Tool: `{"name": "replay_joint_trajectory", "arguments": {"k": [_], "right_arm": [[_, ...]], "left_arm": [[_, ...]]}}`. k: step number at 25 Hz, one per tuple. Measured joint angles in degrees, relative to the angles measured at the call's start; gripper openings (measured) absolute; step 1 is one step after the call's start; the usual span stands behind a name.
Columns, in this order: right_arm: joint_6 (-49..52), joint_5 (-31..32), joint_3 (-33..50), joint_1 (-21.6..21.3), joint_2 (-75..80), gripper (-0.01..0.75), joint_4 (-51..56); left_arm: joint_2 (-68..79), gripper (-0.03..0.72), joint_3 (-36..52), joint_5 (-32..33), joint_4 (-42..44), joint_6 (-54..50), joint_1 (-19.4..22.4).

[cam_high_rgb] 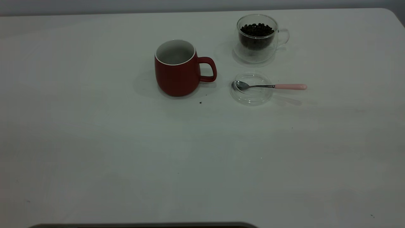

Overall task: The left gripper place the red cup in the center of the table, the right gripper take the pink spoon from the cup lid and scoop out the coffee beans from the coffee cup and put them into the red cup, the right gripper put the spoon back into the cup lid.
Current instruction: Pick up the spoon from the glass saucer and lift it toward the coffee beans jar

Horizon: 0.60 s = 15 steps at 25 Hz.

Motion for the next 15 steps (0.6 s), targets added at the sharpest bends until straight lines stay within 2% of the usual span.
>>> {"name": "replay_joint_trajectory", "arguments": {"k": [7,15], "right_arm": [[0.0,0.0,0.0,0.0,0.0,0.56,0.0],[0.0,0.0,0.0,0.0,0.0,0.56,0.0]], "left_arm": [[-2.22,0.588,7.53,-0.2,0.17,0.0,0.0],[-2.33,0.588,9.91,-1.73,1.02,-0.48,0.0]]}}
